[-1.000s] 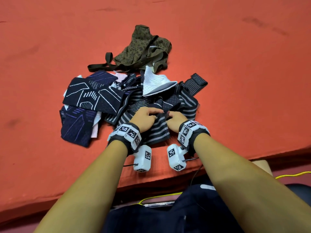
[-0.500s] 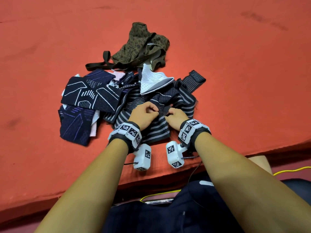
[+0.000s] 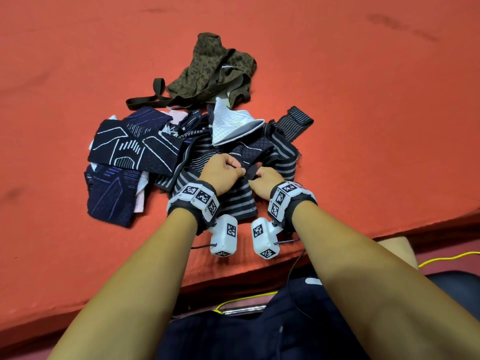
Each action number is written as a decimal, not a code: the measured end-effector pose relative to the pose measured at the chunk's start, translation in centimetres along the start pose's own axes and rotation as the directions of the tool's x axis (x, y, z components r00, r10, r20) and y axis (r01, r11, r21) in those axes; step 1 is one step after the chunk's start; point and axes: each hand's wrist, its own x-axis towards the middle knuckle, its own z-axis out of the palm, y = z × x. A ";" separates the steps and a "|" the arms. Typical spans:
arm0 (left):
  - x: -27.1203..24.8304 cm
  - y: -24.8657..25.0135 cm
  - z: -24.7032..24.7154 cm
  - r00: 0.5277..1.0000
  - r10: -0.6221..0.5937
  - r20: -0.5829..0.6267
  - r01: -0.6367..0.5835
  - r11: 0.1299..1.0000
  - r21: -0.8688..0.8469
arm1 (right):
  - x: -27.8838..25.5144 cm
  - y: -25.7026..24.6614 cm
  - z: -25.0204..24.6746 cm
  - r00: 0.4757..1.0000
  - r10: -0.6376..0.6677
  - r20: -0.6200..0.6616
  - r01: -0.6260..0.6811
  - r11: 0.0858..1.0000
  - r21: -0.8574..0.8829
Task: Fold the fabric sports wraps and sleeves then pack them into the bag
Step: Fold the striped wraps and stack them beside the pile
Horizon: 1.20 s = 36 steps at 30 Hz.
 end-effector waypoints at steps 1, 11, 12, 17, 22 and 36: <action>0.0 0.0 -0.1 1.000 0.004 -0.003 -0.004 1.000 -0.029 | 0.1 0.1 0.0 1.000 -0.011 0.002 0.011 1.000 0.000; -1.5 -0.5 -0.6 0.987 0.150 0.057 -0.138 0.974 -0.179 | 0.2 -0.3 -0.4 0.999 0.026 0.046 -0.023 0.998 -0.052; -1.4 -0.7 -0.6 0.988 0.151 0.046 -0.141 0.975 -0.174 | 0.1 -0.3 -0.6 0.998 0.025 0.061 -0.024 0.999 -0.026; -0.4 -0.9 0.2 0.996 0.081 -0.044 -0.083 0.996 -0.029 | 0.4 0.2 -0.2 0.998 -0.008 0.062 0.009 1.000 -0.006; 0.0 -0.8 0.6 0.990 0.049 -0.131 -0.045 0.998 0.034 | 0.2 0.3 -0.3 0.998 -0.036 0.054 0.040 0.996 -0.074; 0.1 0.7 0.3 0.999 0.004 -0.035 -0.009 0.991 -0.136 | -0.1 -0.6 -0.2 0.999 0.030 0.033 -0.024 0.987 -0.157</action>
